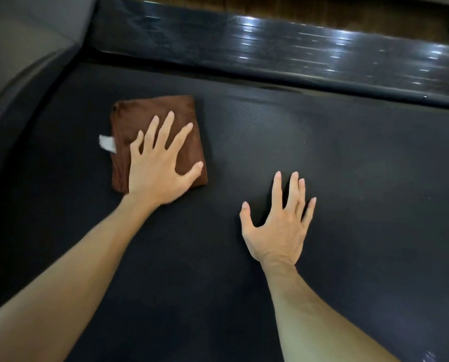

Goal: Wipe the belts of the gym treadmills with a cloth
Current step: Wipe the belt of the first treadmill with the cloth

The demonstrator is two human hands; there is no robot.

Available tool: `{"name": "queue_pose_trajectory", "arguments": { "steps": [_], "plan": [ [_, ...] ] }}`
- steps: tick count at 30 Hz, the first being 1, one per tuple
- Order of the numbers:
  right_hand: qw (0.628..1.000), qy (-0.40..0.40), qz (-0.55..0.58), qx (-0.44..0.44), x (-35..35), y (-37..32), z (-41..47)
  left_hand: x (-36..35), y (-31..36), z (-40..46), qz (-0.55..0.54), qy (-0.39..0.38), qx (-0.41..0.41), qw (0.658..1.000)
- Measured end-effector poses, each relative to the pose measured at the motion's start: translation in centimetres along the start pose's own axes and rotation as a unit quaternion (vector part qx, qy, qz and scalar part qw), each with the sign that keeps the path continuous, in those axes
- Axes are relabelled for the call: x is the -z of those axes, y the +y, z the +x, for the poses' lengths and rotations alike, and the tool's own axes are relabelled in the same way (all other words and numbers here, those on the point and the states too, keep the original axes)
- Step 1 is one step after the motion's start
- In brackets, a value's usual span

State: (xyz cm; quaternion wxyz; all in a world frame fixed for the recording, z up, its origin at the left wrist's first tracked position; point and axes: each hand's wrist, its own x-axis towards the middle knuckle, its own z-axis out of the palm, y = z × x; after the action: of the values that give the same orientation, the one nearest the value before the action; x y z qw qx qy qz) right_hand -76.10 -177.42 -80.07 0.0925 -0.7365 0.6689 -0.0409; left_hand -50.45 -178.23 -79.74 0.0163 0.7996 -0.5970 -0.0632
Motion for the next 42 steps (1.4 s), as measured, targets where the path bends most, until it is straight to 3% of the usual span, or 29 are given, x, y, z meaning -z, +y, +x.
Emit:
{"name": "queue_pose_trajectory", "arguments": {
  "steps": [3,6,18,21,23,26,42],
  "plan": [
    [1.0,-0.001,-0.006,-0.004,-0.1,-0.1,0.0,0.6,-1.8,4.8,-0.001,-0.006,-0.002,1.0],
    [1.0,0.0,-0.004,-0.002,-0.1,-0.1,0.0,0.2,-1.9,4.2,0.011,0.005,0.01,1.0],
    [1.0,0.014,0.0,-0.002,0.2,-0.1,-0.1,0.6,3.6,-22.6,-0.071,-0.08,-0.022,0.994],
    [1.0,0.016,-0.002,-0.001,0.1,-0.1,-0.1,0.8,1.9,-21.7,-0.146,-0.005,-0.024,0.989],
    [1.0,0.019,-0.001,0.0,0.0,-0.2,-0.1,0.7,0.4,-20.3,-0.146,0.044,0.027,0.988],
    [1.0,0.024,0.005,0.0,-0.1,-0.1,-0.1,0.0,-0.1,-19.5,-0.125,0.037,0.075,0.989],
    [0.998,0.027,-0.028,0.046,-0.1,-0.6,-0.8,-0.4,-0.1,-19.4,-0.115,0.054,0.087,0.988]
  ]
}}
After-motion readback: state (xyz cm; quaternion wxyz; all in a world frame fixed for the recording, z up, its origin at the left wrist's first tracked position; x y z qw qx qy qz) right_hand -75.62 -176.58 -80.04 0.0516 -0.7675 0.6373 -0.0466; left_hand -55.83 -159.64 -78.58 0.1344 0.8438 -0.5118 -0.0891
